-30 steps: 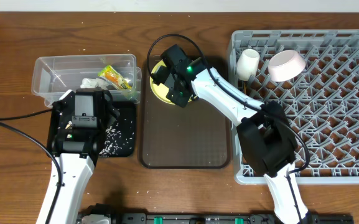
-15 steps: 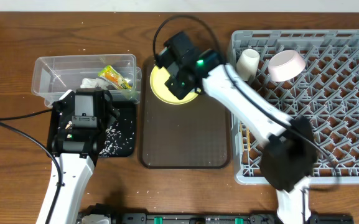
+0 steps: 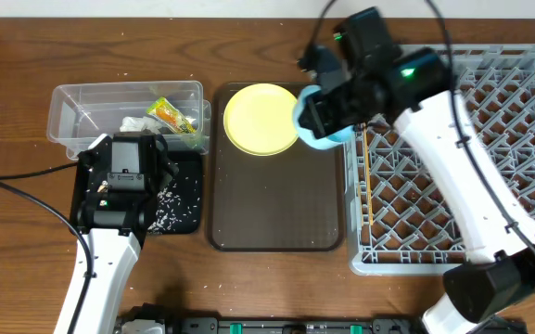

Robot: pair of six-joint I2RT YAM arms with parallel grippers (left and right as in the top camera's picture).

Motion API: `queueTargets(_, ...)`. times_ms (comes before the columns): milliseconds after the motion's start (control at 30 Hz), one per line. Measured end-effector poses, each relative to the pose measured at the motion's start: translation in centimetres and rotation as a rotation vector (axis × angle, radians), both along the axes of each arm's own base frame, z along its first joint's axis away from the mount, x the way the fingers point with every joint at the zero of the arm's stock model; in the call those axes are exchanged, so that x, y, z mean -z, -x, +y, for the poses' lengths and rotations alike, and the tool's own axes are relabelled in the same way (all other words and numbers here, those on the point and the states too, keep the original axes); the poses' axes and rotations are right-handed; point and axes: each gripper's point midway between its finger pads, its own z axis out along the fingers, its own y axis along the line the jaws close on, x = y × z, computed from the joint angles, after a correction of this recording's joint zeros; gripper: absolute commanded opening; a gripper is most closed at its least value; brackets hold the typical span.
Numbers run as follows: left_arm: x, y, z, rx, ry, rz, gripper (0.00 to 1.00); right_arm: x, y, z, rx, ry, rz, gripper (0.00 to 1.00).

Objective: Sort waste into correct bins and load items into the dishwasher rack
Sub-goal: 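Carry the blue bowl right into the dish rack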

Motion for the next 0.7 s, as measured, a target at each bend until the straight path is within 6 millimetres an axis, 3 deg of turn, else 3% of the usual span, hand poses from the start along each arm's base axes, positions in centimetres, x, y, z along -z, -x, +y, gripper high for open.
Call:
queueTargets(333,0.0,0.0,0.0,0.000,0.000,0.000,0.92,-2.0,0.8,-3.2,-0.001,-0.226,0.154,0.01)
queueTargets(700,0.0,0.0,0.0,0.000,0.000,0.000,0.92,-3.4,0.9,-8.5,0.016,-0.431,0.184,0.01)
